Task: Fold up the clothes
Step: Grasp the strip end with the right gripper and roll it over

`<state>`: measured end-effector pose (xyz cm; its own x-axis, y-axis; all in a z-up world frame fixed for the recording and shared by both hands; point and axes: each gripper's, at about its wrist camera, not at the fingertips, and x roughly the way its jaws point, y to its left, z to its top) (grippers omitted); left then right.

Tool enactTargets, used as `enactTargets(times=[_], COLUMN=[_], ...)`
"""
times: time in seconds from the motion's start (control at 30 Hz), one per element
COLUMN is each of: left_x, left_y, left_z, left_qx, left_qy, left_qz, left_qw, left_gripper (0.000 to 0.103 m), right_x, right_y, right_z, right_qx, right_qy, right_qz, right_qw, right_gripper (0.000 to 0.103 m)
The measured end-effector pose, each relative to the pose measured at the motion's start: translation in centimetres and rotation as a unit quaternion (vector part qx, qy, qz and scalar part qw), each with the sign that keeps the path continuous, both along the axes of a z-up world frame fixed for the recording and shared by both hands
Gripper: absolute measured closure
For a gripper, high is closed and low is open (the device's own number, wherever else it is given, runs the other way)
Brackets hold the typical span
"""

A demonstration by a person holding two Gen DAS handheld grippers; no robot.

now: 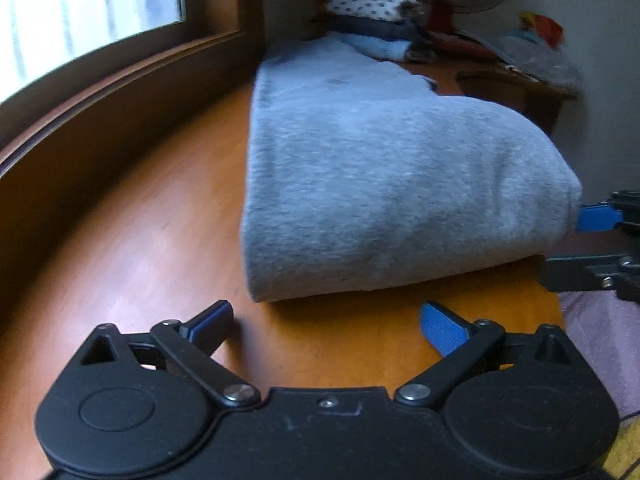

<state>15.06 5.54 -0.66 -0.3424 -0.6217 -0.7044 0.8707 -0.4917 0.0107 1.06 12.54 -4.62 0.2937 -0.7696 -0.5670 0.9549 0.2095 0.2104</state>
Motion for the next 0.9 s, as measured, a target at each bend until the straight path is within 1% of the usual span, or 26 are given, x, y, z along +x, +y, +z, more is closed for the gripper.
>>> enactTargets(times=[0.1, 0.23, 0.3, 0.43, 0.5, 0.6, 0.77, 0.83, 0.9], left_x=[0.1, 0.3, 0.4, 0.7, 0.8, 0.7, 0.6, 0.5, 0.3], left_y=[-0.2, -0.2, -0.1, 0.0, -0.1, -0.5, -0.7, -0.8, -1.0], left_z=[-0.2, -0.3, -0.4, -0.7, -0.7, -0.5, -0.6, -0.7, -0.7], left_qx=[-0.002, -0.006, -0.009, -0.027, -0.027, -0.020, -0.031, -0.032, -0.033], left_qy=[0.001, 0.005, 0.007, 0.016, 0.016, 0.012, 0.017, 0.017, 0.018], left_qz=[-0.006, 0.002, 0.006, 0.001, -0.005, -0.010, -0.016, -0.020, -0.025], left_qw=[1.0000, 1.0000, 0.9999, 0.9995, 0.9995, 0.9997, 0.9993, 0.9991, 0.9990], left_gripper=[0.000, 0.000, 0.000, 0.000, 0.000, 0.000, 0.000, 0.000, 0.000], right_x=[0.7, 1.5, 1.6, 1.7, 1.7, 1.8, 1.3, 1.6, 2.3], right_y=[-0.3, -0.6, -0.7, -0.9, -1.0, -1.2, -1.4, -1.4, -1.3], right_z=[-0.3, -0.6, -0.8, -1.2, -1.4, -1.8, -1.8, -1.8, -2.0], right_qx=[-0.005, -0.017, -0.018, -0.020, -0.021, -0.028, -0.024, -0.022, -0.026], right_qy=[0.017, 0.045, 0.047, 0.039, 0.027, 0.015, -0.003, 0.013, 0.044], right_qz=[0.010, 0.019, 0.023, 0.029, 0.035, 0.043, 0.048, 0.055, 0.061], right_qw=[1.000, 0.999, 0.999, 0.999, 0.999, 0.999, 0.999, 0.998, 0.997], right_gripper=[0.022, 0.021, 0.018, 0.010, 0.003, 0.000, 0.000, 0.000, 0.000])
